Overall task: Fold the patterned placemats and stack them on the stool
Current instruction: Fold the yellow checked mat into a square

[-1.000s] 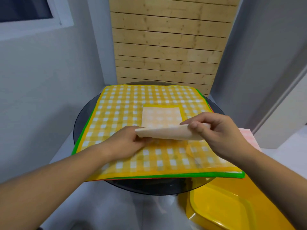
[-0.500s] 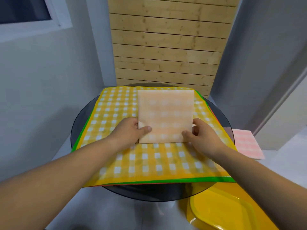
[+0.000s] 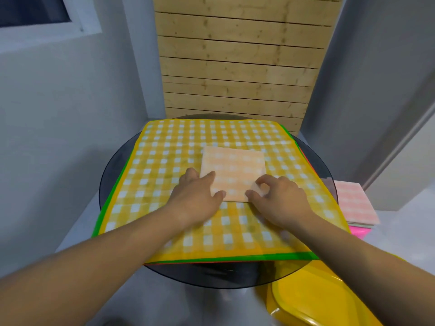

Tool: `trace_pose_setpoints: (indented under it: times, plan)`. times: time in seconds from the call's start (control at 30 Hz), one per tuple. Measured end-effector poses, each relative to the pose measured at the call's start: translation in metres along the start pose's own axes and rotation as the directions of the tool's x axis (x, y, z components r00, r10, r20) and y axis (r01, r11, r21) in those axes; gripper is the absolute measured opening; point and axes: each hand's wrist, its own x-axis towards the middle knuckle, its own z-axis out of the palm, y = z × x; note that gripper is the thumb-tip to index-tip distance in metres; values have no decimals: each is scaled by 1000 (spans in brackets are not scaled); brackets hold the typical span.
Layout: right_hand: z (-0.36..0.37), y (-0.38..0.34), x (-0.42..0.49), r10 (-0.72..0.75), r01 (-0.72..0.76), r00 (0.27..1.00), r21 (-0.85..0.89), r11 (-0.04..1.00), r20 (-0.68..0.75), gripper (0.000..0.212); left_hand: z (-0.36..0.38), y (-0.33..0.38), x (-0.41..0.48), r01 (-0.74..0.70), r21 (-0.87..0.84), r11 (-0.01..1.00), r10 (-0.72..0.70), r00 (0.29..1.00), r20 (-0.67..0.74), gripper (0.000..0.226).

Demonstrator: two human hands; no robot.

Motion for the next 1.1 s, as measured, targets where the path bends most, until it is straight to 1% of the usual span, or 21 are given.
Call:
trace_pose_setpoints:
  times: [0.07,0.1,0.17,0.27,0.33,0.47,0.63,0.77,0.83,0.97,1.1]
  plan:
    - [3,-5,-2,40,-41,999,-37,998,-28,56,9,7,-1,44,163,986,-38,999,-36,66]
    - [5,-8,-3,56,-57,998,-46,997,-39,60,13,10,-2,71,206,976,-61,997,-56,69]
    - [11,-13,-6,65,-69,996,-76,995,-61,65,21,17,-2,100,239,966,-79,992,-95,74]
    - [20,-17,-10,48,-63,990,-110,992,-132,64,30,21,-5,105,267,958,-64,985,-160,78]
    - [23,-17,-11,38,-58,986,-120,991,-164,63,32,20,-5,113,268,957,-69,984,-166,78]
    - [25,-12,-12,15,-38,985,-133,990,-170,61,29,15,-4,102,300,949,-58,987,-153,75]
    - [18,4,-8,-45,30,992,-130,991,-117,51,13,-6,-2,40,312,949,-7,994,-106,62]
    - [9,23,-5,-145,138,987,-100,985,-66,41,9,-14,-6,-11,291,957,42,994,-101,54]
    - [5,32,-2,-186,184,983,-77,980,-13,40,8,-17,-6,-23,263,964,48,995,-92,52]
    - [-1,43,2,-215,218,974,-28,976,67,40,3,-20,-5,-42,229,972,58,996,-65,51]
    - [-5,44,3,-236,240,964,-21,970,122,40,0,-20,-8,-65,214,975,80,995,-62,57]
